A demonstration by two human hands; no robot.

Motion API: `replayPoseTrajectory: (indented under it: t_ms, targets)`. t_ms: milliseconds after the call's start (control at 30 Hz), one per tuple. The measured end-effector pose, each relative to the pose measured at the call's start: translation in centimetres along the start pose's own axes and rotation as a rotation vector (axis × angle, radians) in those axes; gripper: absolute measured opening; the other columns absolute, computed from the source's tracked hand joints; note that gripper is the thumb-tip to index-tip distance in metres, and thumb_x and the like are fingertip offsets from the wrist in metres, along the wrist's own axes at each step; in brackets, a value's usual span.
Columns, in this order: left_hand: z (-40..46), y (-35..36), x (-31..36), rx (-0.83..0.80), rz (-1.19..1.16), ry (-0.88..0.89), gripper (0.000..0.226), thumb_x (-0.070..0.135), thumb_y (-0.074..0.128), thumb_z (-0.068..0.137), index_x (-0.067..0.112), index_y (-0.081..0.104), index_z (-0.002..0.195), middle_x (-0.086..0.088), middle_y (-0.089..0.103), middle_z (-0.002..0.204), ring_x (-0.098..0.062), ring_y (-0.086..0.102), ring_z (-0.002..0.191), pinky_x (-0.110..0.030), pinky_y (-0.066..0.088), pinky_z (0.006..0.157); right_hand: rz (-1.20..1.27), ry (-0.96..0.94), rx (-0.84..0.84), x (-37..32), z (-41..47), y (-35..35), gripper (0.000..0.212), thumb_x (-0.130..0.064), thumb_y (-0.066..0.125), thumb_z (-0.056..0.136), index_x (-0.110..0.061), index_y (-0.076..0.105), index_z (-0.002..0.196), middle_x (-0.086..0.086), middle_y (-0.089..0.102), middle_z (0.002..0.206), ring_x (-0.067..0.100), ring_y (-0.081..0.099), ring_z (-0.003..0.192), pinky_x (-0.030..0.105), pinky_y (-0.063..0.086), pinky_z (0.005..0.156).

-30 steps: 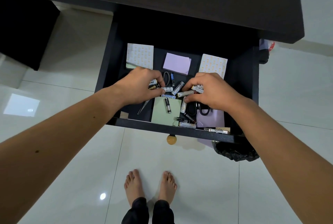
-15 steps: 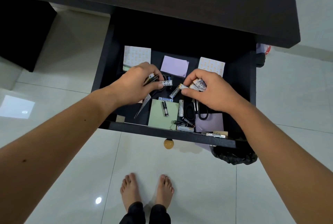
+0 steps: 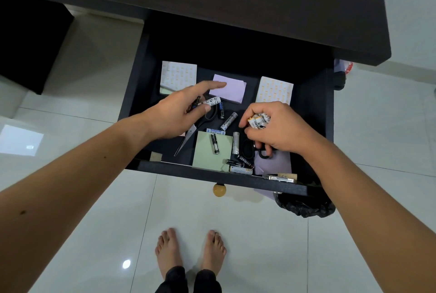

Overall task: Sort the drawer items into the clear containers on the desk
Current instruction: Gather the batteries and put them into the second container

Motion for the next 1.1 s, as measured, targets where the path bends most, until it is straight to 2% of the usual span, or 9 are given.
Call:
replayPoseTrajectory:
  t_ms: [100,267,400,533,800,867,967,1033,1100]
  targets:
    - [-0.1,0.2,0.1,-0.012,-0.013,0.007,0.04,0.022,0.054,0.109,0.046,0.055,0.141,0.005,0.063,0.128,-0.015,0.061,0.116,-0.031,0.052,0.099,-0.135,-0.048,0.024,0.0,0.4,0.1,0.017,-0.028,0.089,0.081,-0.033,0.078,0.094,-0.005,0.074,0.087,0.015,0.071,0.07,0.032,0.057,0.065]
    - [0.1,0.0,0.2,0.003,-0.053,-0.012,0.027,0.023,0.064,0.105,0.038,0.051,0.124,0.009,0.062,0.091,0.001,0.062,0.067,-0.021,0.05,0.06,-0.38,-0.093,-0.064,-0.2,1.1,1.8,0.058,-0.049,0.096,0.065,-0.035,0.075,0.117,-0.007,0.066,0.105,0.017,0.06,0.097,0.036,0.052,0.08]
    - [0.0,0.6,-0.3,-0.066,-0.022,-0.038,0.028,0.019,0.066,0.101,0.039,0.048,0.107,-0.01,0.066,0.107,-0.032,0.07,0.096,-0.05,0.06,0.073,-0.433,-0.139,-0.082,-0.7,1.2,2.3,0.052,-0.051,0.096,0.063,-0.033,0.074,0.107,-0.012,0.062,0.099,0.011,0.056,0.091,0.034,0.046,0.073]
    - [0.1,1.4,-0.2,-0.106,0.055,-0.043,0.026,0.018,0.067,0.098,0.032,0.049,0.087,0.003,0.057,0.072,-0.005,0.049,0.053,-0.021,0.043,0.053,-0.291,-0.095,-0.074,-0.4,0.8,1.6,0.043,-0.043,0.1,0.06,-0.028,0.071,0.089,-0.003,0.066,0.09,0.004,0.056,0.053,0.029,0.044,0.055]
    - [0.3,1.9,0.2,-0.16,0.101,0.023,0.018,0.035,0.075,0.096,0.033,0.058,0.09,0.007,0.061,0.086,-0.009,0.055,0.072,-0.024,0.043,0.065,0.069,-0.066,-0.034,0.2,1.0,0.6,0.036,-0.029,0.099,0.068,-0.029,0.077,0.096,0.002,0.079,0.088,0.024,0.076,0.082,0.042,0.062,0.081]
    - [0.3,2.1,0.2,-0.182,0.098,0.035,0.017,0.038,0.075,0.095,0.033,0.06,0.093,0.006,0.065,0.088,-0.01,0.059,0.075,-0.026,0.047,0.068,0.167,-0.077,-0.049,0.0,1.0,0.7,0.035,-0.02,0.097,0.073,-0.022,0.076,0.1,0.005,0.079,0.088,0.025,0.073,0.074,0.043,0.063,0.074]
    - [0.3,2.5,0.0,-0.201,0.103,0.041,0.019,0.044,0.077,0.092,0.034,0.061,0.094,0.006,0.067,0.086,-0.016,0.062,0.077,-0.033,0.051,0.07,0.292,-0.055,-0.059,0.0,1.0,0.6,0.03,-0.008,0.091,0.079,-0.016,0.074,0.102,0.01,0.071,0.08,0.036,0.06,0.061,0.028,0.051,0.042]
    - [0.4,2.6,-0.1,-0.213,0.11,0.044,0.019,0.044,0.079,0.091,0.037,0.062,0.097,0.017,0.066,0.084,-0.008,0.06,0.075,-0.023,0.046,0.066,0.339,-0.055,-0.08,0.1,1.0,0.7,0.026,-0.003,0.087,0.082,-0.014,0.073,0.101,0.013,0.071,0.077,0.043,0.061,0.061,0.025,0.047,0.037]
    - [0.4,2.7,-0.3,-0.23,0.127,0.047,0.024,0.04,0.082,0.09,0.039,0.063,0.105,0.033,0.062,0.084,0.002,0.058,0.076,-0.011,0.039,0.063,0.368,-0.049,-0.107,0.0,0.9,0.9,0.018,0.001,0.081,0.087,-0.011,0.072,0.097,0.018,0.076,0.081,0.032,0.059,0.047,0.024,0.045,0.037]
Point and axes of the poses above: each hand's wrist, its own z-axis towards the middle knuckle, its own y-axis out of the palm, x = y × z, the point moved 7 cm from there along z, towards the middle knuckle
